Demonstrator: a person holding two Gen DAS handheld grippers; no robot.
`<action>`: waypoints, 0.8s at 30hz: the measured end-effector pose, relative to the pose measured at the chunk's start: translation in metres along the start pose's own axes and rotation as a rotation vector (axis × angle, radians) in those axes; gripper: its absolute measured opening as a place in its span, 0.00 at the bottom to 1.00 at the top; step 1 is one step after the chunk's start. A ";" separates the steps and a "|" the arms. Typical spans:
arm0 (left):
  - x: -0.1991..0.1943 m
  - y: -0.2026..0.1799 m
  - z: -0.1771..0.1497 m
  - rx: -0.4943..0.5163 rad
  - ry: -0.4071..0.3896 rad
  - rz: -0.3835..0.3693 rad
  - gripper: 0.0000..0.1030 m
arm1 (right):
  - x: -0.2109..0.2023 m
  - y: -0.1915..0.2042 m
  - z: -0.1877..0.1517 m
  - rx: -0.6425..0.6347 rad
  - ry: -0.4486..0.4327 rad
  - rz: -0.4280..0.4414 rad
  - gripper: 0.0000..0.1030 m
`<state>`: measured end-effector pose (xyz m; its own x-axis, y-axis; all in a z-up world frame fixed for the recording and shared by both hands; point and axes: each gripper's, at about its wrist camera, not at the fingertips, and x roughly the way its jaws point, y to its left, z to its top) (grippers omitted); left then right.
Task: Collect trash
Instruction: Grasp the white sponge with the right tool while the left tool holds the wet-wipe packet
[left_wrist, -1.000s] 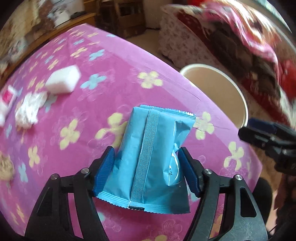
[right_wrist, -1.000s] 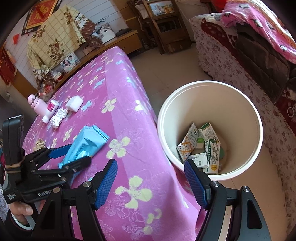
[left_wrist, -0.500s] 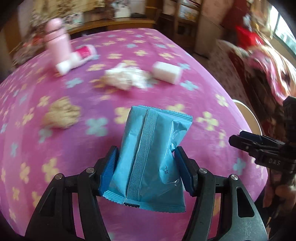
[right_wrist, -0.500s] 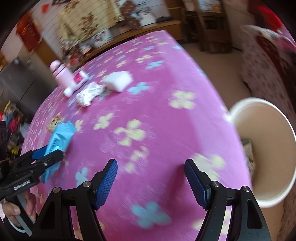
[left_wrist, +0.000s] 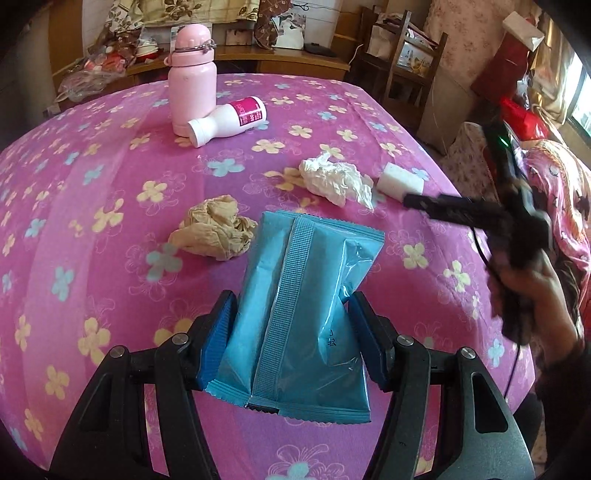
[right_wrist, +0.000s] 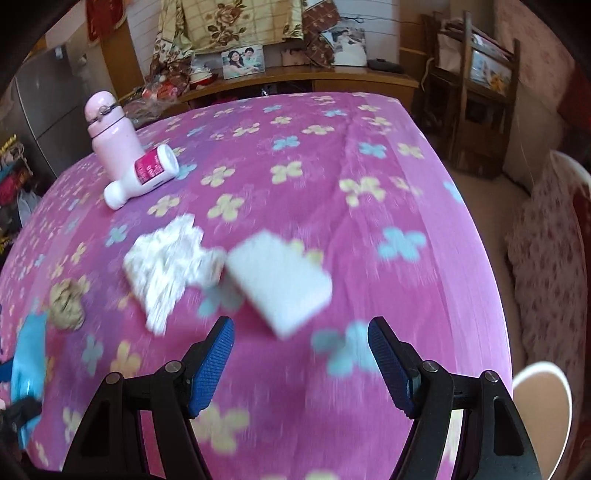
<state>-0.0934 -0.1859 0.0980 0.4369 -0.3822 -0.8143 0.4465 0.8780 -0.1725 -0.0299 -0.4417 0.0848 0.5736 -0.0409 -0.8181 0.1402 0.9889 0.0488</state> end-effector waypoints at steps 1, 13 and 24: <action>0.002 0.000 0.001 0.001 0.002 -0.005 0.59 | 0.004 0.001 0.005 -0.010 0.002 -0.002 0.70; 0.010 -0.014 -0.004 -0.019 0.008 -0.032 0.59 | -0.030 0.001 -0.028 0.024 -0.028 0.066 0.41; 0.011 -0.092 -0.028 0.082 0.013 -0.063 0.59 | -0.112 -0.024 -0.132 0.140 -0.022 0.050 0.42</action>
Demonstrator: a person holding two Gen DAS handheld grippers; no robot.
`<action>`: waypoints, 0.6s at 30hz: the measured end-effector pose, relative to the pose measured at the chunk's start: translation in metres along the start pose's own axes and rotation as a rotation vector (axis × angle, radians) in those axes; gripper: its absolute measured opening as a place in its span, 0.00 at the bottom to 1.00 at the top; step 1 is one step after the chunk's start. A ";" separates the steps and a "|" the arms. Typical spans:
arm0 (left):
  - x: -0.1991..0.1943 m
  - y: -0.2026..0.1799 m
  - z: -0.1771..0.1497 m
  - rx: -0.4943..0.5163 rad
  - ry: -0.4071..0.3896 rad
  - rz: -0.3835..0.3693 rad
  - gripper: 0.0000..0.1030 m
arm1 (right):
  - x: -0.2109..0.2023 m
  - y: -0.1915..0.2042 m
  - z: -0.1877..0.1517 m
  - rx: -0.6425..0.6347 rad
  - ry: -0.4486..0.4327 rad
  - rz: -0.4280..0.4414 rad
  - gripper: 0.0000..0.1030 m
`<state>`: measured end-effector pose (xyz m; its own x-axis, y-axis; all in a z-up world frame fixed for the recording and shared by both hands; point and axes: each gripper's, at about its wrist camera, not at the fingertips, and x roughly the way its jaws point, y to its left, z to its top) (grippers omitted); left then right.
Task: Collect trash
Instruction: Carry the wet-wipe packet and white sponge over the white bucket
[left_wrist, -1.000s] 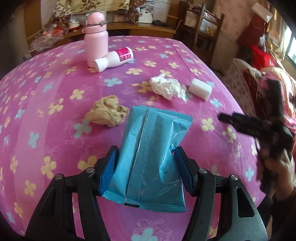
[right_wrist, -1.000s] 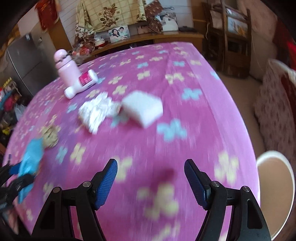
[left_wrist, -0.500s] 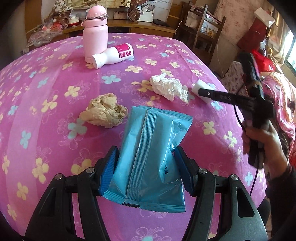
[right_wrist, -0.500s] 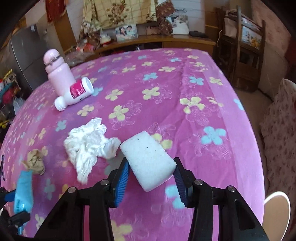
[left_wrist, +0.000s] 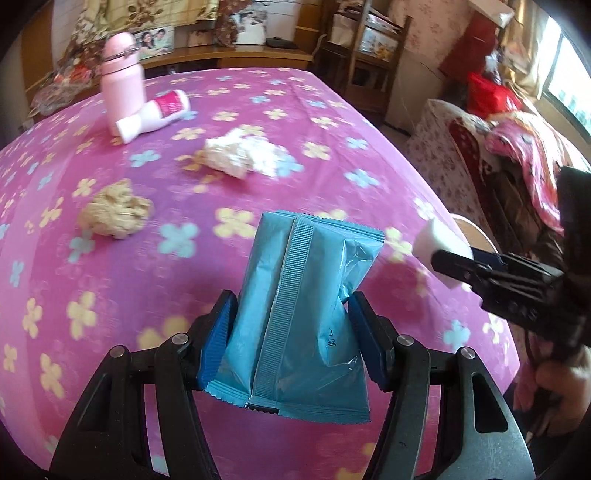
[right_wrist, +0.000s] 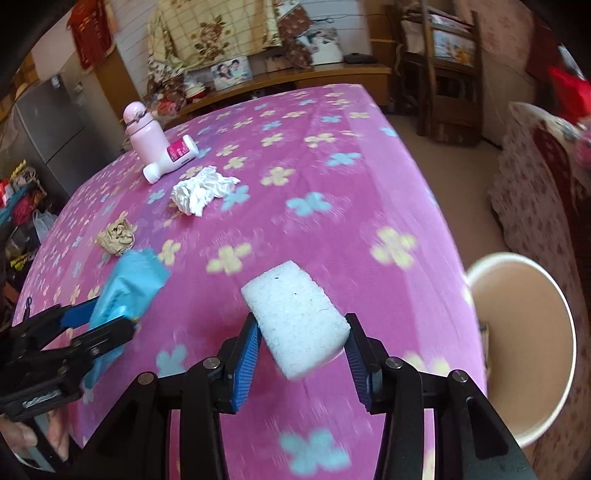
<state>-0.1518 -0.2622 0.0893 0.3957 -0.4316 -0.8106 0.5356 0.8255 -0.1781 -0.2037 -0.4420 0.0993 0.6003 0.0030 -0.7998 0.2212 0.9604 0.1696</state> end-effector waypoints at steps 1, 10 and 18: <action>0.001 -0.007 -0.001 0.010 0.002 -0.003 0.59 | -0.007 -0.005 -0.006 0.016 -0.006 -0.005 0.42; 0.006 -0.065 -0.002 0.093 0.001 -0.023 0.59 | -0.051 -0.051 -0.040 0.121 -0.047 -0.051 0.44; 0.011 -0.116 0.000 0.171 -0.008 -0.053 0.59 | -0.073 -0.090 -0.060 0.185 -0.068 -0.096 0.44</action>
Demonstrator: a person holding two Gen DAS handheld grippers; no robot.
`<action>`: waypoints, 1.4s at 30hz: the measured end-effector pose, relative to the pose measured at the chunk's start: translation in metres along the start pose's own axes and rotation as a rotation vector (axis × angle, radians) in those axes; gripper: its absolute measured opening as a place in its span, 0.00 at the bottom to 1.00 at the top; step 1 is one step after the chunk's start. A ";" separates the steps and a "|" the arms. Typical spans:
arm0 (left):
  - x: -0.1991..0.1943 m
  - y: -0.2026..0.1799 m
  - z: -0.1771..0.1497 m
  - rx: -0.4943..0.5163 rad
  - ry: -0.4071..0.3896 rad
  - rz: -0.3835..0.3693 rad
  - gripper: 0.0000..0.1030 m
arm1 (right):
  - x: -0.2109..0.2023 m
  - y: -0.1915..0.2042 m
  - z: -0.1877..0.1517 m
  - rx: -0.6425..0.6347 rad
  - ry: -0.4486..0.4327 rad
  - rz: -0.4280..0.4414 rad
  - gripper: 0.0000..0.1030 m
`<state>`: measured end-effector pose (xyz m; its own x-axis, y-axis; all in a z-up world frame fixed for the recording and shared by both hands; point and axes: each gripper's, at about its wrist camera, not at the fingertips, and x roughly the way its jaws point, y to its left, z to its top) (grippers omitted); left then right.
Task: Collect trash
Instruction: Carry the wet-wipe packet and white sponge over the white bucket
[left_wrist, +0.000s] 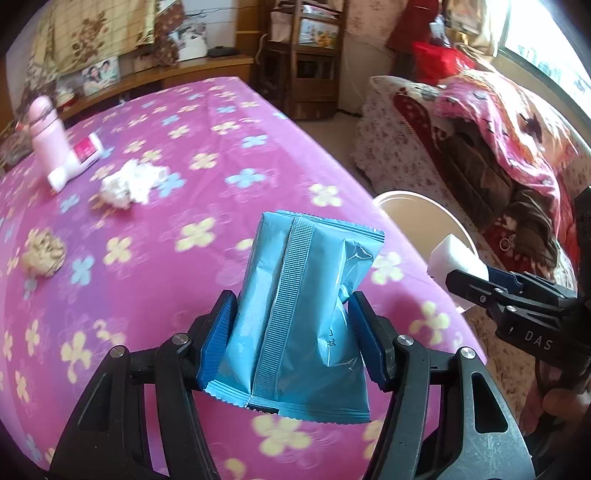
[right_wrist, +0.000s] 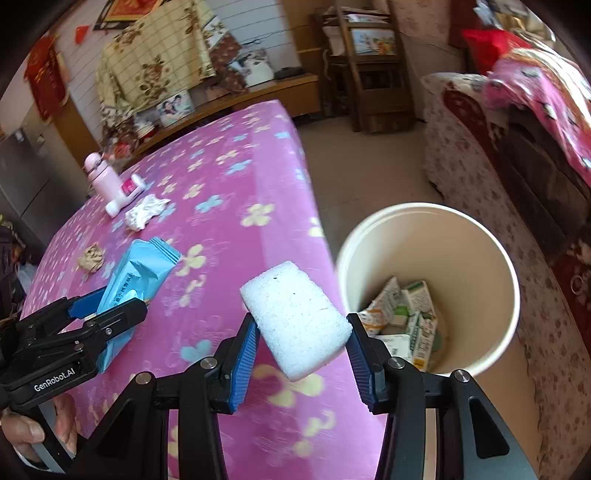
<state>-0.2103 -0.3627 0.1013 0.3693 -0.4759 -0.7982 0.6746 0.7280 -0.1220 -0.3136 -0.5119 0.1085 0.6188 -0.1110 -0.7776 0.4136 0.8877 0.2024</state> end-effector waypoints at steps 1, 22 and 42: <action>0.001 -0.005 0.001 0.006 -0.001 -0.004 0.59 | -0.002 -0.007 -0.002 0.012 -0.002 -0.009 0.44; 0.049 -0.092 0.038 0.089 0.034 -0.106 0.59 | -0.001 -0.094 -0.010 0.151 0.006 -0.115 0.44; 0.074 -0.112 0.054 0.109 0.041 -0.122 0.59 | 0.011 -0.122 -0.002 0.200 0.008 -0.151 0.44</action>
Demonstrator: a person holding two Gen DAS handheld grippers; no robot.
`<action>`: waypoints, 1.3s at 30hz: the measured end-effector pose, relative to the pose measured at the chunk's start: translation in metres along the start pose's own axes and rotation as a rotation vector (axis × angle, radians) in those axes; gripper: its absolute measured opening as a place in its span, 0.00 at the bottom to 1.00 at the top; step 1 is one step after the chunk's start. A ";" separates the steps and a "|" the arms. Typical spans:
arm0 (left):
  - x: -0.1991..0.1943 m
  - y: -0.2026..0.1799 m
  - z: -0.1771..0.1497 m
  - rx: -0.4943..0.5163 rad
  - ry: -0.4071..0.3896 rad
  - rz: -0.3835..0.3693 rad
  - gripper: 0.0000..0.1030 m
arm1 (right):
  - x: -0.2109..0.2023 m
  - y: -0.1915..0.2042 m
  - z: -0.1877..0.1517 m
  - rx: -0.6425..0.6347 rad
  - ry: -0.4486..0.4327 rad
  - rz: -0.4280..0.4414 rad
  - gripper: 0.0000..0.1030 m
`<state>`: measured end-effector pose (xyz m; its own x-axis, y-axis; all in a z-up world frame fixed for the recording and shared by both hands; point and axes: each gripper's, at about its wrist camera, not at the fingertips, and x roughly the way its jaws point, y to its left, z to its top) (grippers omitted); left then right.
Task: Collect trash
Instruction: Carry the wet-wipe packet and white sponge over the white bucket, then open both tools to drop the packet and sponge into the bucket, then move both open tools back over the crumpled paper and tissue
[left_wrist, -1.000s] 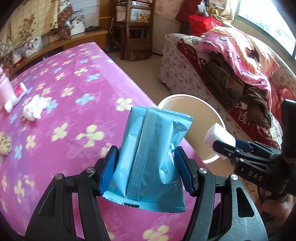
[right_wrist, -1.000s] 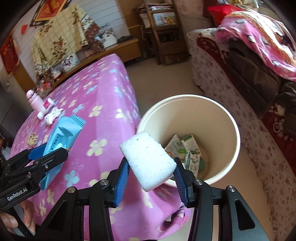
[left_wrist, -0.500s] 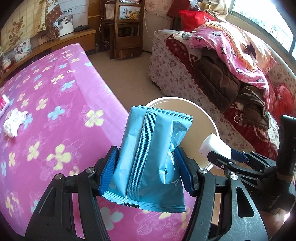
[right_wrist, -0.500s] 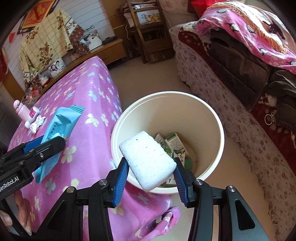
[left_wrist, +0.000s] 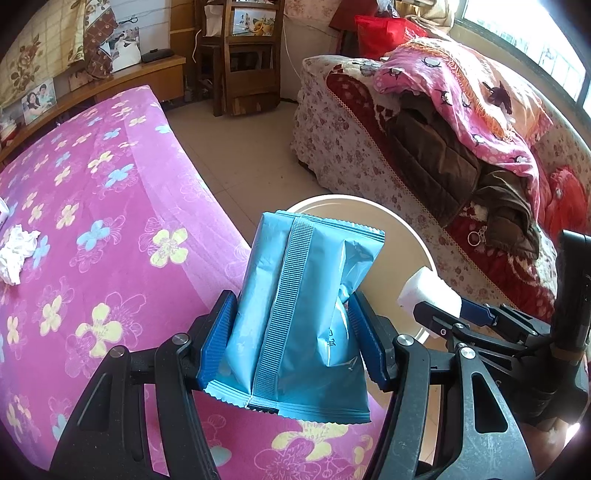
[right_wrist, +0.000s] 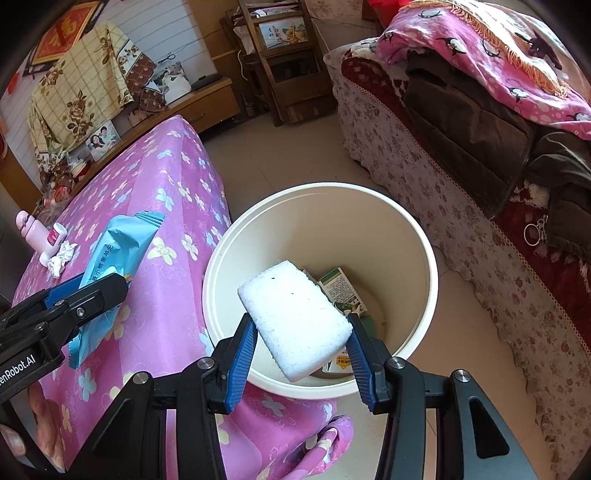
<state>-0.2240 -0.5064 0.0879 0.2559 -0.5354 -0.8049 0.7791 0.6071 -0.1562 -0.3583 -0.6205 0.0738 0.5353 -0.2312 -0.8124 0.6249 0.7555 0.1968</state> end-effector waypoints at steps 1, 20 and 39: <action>0.001 0.000 0.000 -0.001 0.000 -0.003 0.59 | 0.001 -0.001 0.000 0.002 0.000 -0.001 0.44; 0.005 0.007 0.000 -0.065 0.023 -0.105 0.67 | 0.002 -0.014 0.000 0.074 -0.005 -0.030 0.68; -0.032 0.071 -0.030 -0.113 -0.020 0.093 0.67 | -0.007 0.056 -0.006 -0.040 0.007 0.034 0.68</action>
<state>-0.1945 -0.4285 0.0858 0.3363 -0.4845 -0.8076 0.6824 0.7164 -0.1456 -0.3306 -0.5730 0.0866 0.5516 -0.2005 -0.8097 0.5833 0.7865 0.2027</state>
